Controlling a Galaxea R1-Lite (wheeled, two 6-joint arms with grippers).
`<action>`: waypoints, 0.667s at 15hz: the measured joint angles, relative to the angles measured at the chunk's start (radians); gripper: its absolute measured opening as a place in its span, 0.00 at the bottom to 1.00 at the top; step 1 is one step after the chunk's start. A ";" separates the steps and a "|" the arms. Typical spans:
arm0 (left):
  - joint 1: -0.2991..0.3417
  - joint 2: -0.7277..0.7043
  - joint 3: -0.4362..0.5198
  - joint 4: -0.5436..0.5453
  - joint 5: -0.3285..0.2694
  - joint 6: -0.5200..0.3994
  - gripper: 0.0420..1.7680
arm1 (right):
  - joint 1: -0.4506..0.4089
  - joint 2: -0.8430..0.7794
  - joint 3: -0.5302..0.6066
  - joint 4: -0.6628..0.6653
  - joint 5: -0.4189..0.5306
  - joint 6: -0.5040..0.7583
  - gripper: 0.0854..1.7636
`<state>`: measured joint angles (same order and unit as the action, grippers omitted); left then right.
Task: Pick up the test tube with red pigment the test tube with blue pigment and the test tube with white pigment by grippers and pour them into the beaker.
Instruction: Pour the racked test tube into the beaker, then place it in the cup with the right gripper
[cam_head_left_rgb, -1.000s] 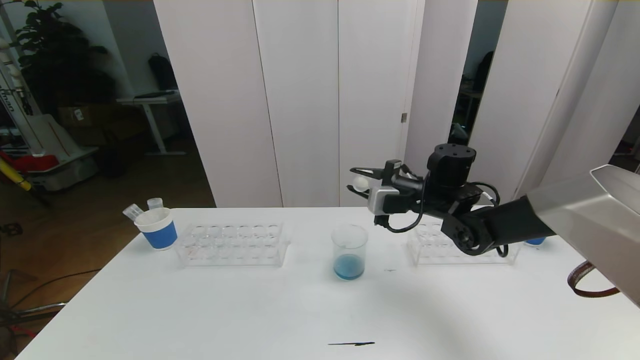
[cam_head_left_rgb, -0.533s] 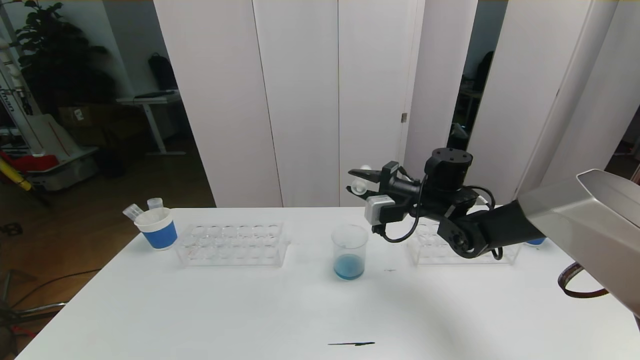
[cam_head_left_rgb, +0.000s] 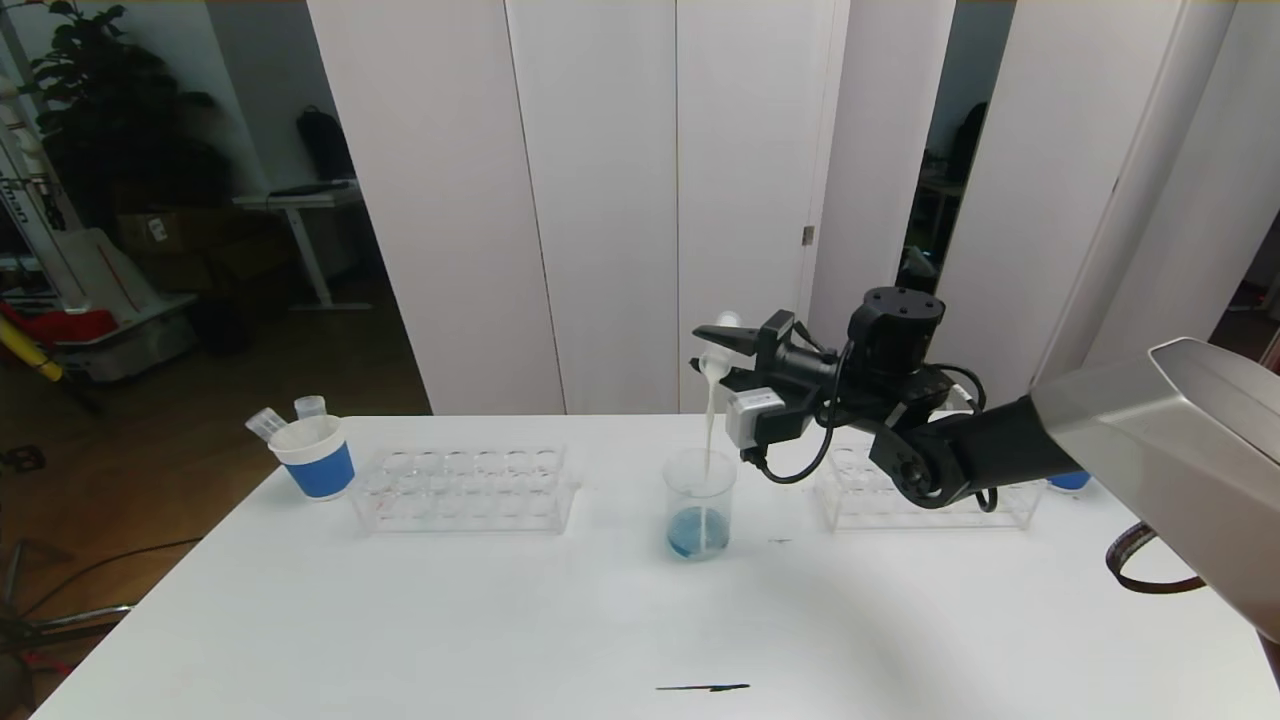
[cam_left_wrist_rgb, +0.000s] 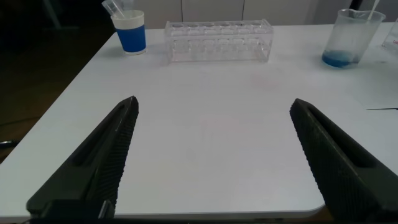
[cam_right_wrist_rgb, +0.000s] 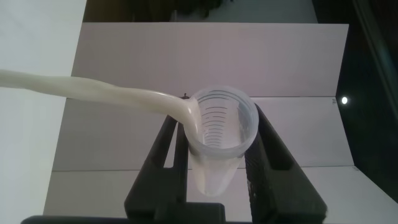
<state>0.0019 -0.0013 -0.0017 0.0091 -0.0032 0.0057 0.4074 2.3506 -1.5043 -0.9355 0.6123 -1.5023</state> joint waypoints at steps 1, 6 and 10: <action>0.000 0.000 0.000 0.000 0.000 0.000 0.99 | 0.001 0.002 -0.002 0.000 0.000 0.000 0.31; 0.000 0.000 0.000 0.000 0.000 0.000 0.99 | -0.003 0.011 -0.006 -0.003 0.000 0.000 0.31; 0.000 0.000 0.000 0.000 0.000 0.000 0.99 | -0.006 0.021 -0.026 -0.013 0.001 -0.023 0.31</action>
<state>0.0019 -0.0013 -0.0017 0.0089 -0.0032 0.0057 0.4015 2.3717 -1.5298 -0.9485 0.6132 -1.5249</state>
